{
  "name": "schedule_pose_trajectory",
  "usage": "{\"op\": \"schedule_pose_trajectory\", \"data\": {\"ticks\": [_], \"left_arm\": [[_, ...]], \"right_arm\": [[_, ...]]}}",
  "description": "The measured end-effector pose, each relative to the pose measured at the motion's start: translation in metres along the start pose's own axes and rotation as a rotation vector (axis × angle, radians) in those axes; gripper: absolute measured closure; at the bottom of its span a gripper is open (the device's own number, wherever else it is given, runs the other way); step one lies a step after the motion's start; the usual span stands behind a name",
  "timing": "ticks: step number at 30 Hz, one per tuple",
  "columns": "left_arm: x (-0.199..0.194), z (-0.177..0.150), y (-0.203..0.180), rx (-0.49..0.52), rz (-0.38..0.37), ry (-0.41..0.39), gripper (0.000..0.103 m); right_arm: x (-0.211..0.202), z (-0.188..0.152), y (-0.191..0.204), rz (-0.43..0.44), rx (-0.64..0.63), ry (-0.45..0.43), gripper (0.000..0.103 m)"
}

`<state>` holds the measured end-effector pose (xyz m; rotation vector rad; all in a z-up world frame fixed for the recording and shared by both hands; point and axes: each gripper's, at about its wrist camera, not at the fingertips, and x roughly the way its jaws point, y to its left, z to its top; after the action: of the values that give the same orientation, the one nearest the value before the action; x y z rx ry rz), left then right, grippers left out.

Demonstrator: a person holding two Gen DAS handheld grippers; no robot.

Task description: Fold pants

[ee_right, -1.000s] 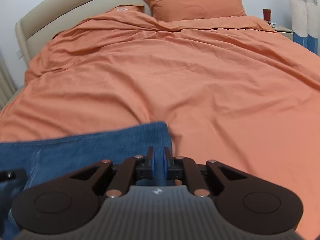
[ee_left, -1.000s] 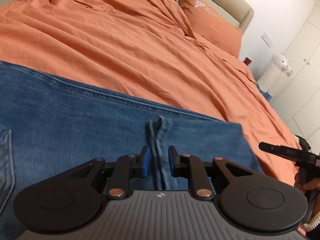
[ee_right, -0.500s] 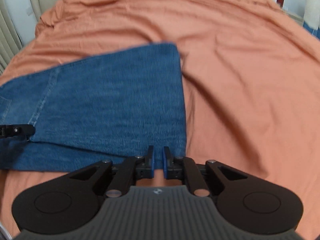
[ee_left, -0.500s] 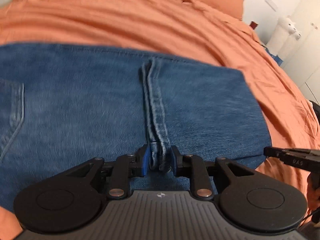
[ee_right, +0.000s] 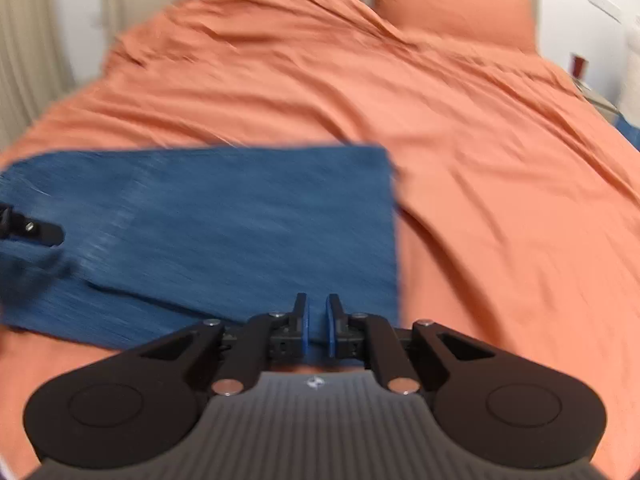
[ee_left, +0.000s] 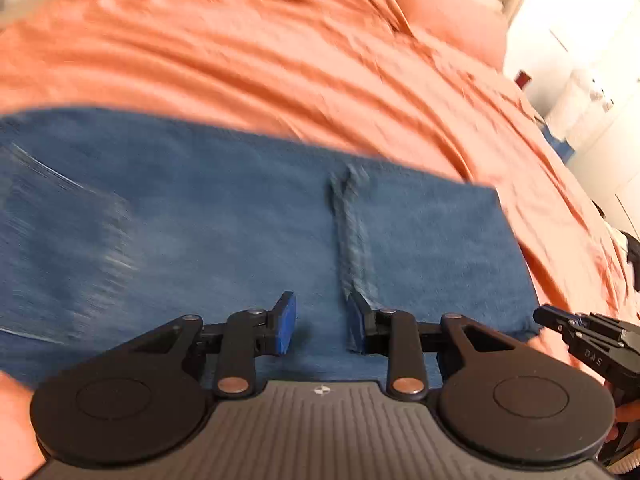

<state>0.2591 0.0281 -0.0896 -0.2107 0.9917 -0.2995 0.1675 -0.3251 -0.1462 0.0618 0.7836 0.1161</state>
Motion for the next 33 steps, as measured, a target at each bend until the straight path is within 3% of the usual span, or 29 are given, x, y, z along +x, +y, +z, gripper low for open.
{"op": "schedule_pose_trajectory", "data": {"ticks": [7,13,15,18,21,26,33], "left_arm": [[-0.101,0.029,0.098,-0.14,0.138,-0.153,0.062],[-0.137,0.008,0.196,-0.373,0.21,-0.24,0.045],[-0.133,-0.009,0.226,-0.496,0.189,-0.291,0.037],[-0.112,-0.031,0.268,-0.682,0.116,-0.341,0.037],[-0.089,-0.045,0.293,-0.8,0.087,-0.365,0.037],[-0.062,-0.046,0.318,-0.862,0.108,-0.368,0.037],[-0.04,-0.043,0.324,-0.82,0.155,-0.361,0.042]], "right_arm": [[0.007,0.017,0.066,0.201,-0.043,-0.064,0.097],[0.033,0.022,0.118,0.269,-0.086,-0.057,0.097],[0.041,0.022,0.126,0.281,-0.077,-0.056,0.097],[0.053,0.023,0.132,0.286,-0.068,-0.048,0.097],[0.065,0.024,0.133,0.285,-0.072,-0.042,0.097],[0.081,0.022,0.128,0.287,-0.076,0.0,0.098],[0.093,0.022,0.124,0.298,-0.068,0.018,0.1]]}}
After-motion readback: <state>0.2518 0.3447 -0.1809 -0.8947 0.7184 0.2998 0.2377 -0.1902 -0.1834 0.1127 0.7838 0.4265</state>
